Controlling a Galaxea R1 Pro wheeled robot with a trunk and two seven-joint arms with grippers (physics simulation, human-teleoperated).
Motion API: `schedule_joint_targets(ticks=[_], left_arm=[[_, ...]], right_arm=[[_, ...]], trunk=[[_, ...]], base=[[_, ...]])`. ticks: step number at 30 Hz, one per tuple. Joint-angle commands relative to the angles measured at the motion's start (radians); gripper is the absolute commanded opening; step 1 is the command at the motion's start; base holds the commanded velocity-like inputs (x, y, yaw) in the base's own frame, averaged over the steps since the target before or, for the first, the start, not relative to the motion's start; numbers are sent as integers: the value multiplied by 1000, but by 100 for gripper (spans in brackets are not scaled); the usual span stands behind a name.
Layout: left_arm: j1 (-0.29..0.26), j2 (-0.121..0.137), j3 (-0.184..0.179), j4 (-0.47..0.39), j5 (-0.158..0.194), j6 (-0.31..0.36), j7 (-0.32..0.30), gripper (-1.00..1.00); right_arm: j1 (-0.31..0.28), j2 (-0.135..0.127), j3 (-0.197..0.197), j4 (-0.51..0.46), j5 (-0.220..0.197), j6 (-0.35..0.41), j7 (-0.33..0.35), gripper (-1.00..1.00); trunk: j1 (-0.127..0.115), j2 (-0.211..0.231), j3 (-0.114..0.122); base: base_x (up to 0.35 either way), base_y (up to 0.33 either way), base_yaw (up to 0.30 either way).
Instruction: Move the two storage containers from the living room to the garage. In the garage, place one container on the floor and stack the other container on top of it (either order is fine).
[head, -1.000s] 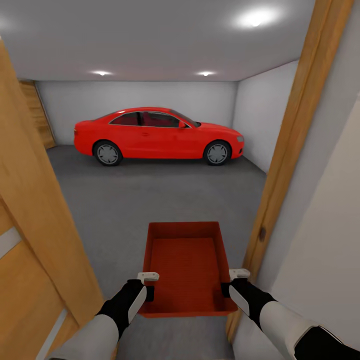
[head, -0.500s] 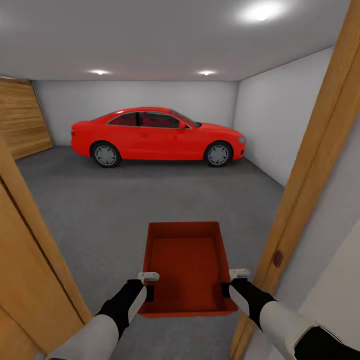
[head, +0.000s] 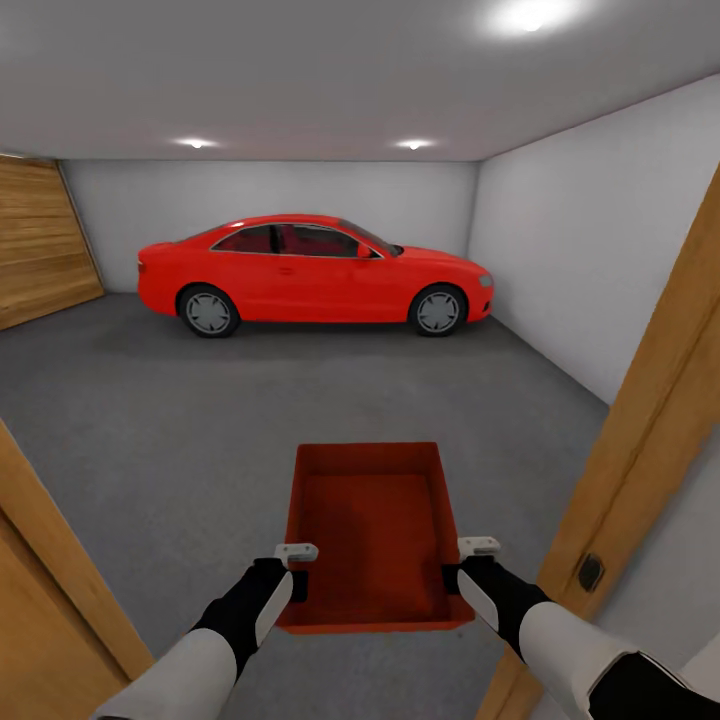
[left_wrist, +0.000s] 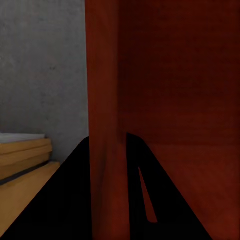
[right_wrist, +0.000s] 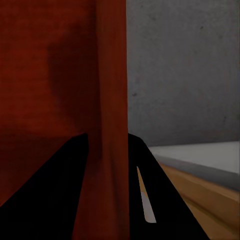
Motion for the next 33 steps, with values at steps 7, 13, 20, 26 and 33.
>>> schedule_joint_targets(ticks=[7,13,20,26,33], left_arm=[[0,2,-12,20,-16,12,26,-100],[0,2,-12,20,-16,13,26,-100],[0,2,-12,20,-17,12,26,-100],[0,2,-12,20,-17,12,26,-100],[0,2,-12,20,-17,12,26,-100]], right_arm=[[-1,-1,22,-19,-17,0,-1,-100],[-1,-1,22,-19,-17,0,-1,-100],[-1,-1,22,-19,-17,0,-1,-100],[-1,-1,22,-19,-17,0,-1,-100],[-1,-1,22,-19,-17,0,-1,-100]], trunk=[[1,-2,-2],[1,-2,-2],[1,-2,-2],[1,-2,-2],[1,-2,-2]], base=[[9,0,0],[3,16,0],[16,43,0],[0,1,0],[18,37,0]])
